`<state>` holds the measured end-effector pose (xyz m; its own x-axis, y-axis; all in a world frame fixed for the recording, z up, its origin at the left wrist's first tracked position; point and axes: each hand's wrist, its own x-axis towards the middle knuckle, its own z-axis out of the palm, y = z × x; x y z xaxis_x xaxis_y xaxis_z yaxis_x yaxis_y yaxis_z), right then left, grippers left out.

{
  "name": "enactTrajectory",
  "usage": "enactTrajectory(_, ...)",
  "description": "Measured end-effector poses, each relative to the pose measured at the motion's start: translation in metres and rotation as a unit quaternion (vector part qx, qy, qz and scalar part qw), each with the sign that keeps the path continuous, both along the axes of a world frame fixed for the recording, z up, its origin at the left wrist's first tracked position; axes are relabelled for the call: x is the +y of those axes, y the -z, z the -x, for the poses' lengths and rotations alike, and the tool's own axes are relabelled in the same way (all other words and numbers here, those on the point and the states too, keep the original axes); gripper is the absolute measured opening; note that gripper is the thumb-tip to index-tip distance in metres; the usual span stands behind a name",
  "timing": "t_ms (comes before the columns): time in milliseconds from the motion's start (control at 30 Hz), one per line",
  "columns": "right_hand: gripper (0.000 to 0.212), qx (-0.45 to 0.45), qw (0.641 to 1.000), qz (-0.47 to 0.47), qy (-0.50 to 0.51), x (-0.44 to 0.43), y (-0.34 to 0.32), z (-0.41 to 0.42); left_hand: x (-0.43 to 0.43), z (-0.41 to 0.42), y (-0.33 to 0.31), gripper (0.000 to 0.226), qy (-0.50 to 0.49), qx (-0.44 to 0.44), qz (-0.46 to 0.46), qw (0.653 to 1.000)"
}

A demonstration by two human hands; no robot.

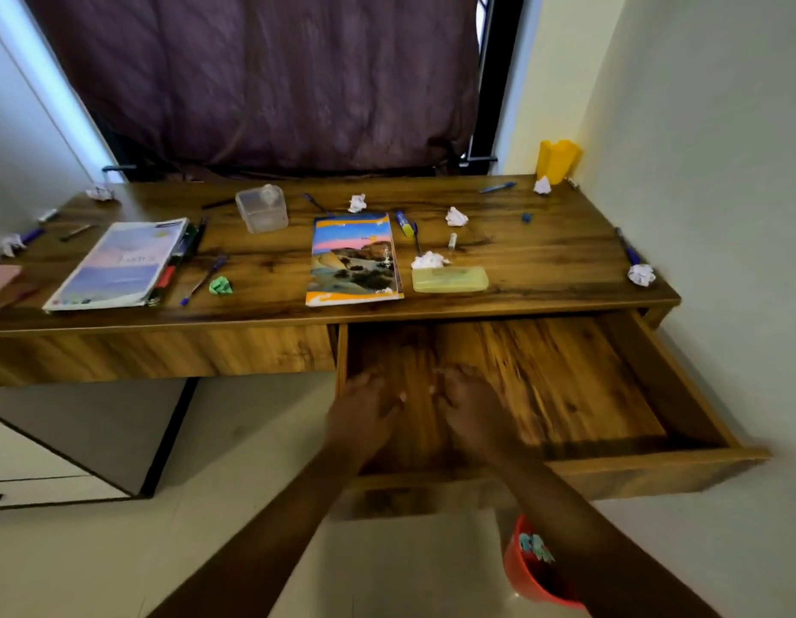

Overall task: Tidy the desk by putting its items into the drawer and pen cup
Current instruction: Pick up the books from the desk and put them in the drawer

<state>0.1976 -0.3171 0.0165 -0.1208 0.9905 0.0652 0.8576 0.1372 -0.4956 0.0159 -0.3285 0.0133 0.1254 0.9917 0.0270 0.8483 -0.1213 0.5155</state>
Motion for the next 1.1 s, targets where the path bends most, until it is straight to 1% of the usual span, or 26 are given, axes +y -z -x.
enactTrajectory(67,0.036,0.044,0.999,-0.008,-0.018,0.039,-0.027,0.019,0.04,0.013,-0.015,0.043,-0.049,-0.034,-0.014,0.998)
enactTrajectory(167,0.037,0.067,0.997,0.023,-0.036,0.098,-0.048,0.043,0.096,0.035,-0.027,0.038,-0.103,-0.077,-0.018,0.992)
enactTrajectory(233,0.042,0.066,0.996,0.055,-0.035,0.135,-0.053,0.058,0.13,0.049,-0.028,0.04,-0.139,-0.096,0.003,0.986)
enactTrajectory(333,0.049,0.055,0.993,0.105,-0.017,0.182,-0.049,0.075,0.175,0.069,-0.023,0.046,-0.189,-0.092,0.059,0.976)
enactTrajectory(400,0.056,0.036,0.991,0.126,0.006,0.206,-0.042,0.083,0.203,0.078,-0.02,0.049,-0.21,-0.087,0.096,0.969)
enactTrajectory(500,0.064,0.025,0.988,0.144,0.04,0.23,-0.034,0.095,0.233,0.082,-0.014,0.05,-0.225,-0.087,0.123,0.963)
enactTrajectory(600,0.062,0.019,0.985,0.159,0.062,0.245,-0.028,0.107,0.253,0.077,-0.014,0.053,-0.219,-0.078,0.128,0.964)
enactTrajectory(667,0.062,0.015,0.984,0.152,0.087,0.251,-0.026,0.115,0.263,0.075,-0.012,0.06,-0.221,-0.087,0.131,0.963)
enactTrajectory(733,0.061,0.022,0.983,0.146,0.111,0.252,-0.024,0.121,0.268,0.074,-0.007,0.061,-0.235,-0.088,0.126,0.96)
enactTrajectory(800,0.06,0.024,0.981,0.144,0.128,0.253,-0.02,0.126,0.269,0.075,-0.006,0.053,-0.26,-0.105,0.102,0.954)
enactTrajectory(933,0.057,0.016,0.979,0.132,0.153,0.247,-0.017,0.129,0.264,0.086,-0.01,0.034,-0.304,-0.175,0.081,0.933)
enactTrajectory(1000,0.056,0.014,0.978,0.128,0.167,0.242,-0.016,0.129,0.26,0.095,-0.014,0.03,-0.314,-0.191,0.088,0.926)
enactTrajectory(1100,0.058,0.021,0.975,0.132,0.178,0.231,-0.016,0.13,0.258,0.105,-0.014,0.03,-0.3,-0.192,0.102,0.929)
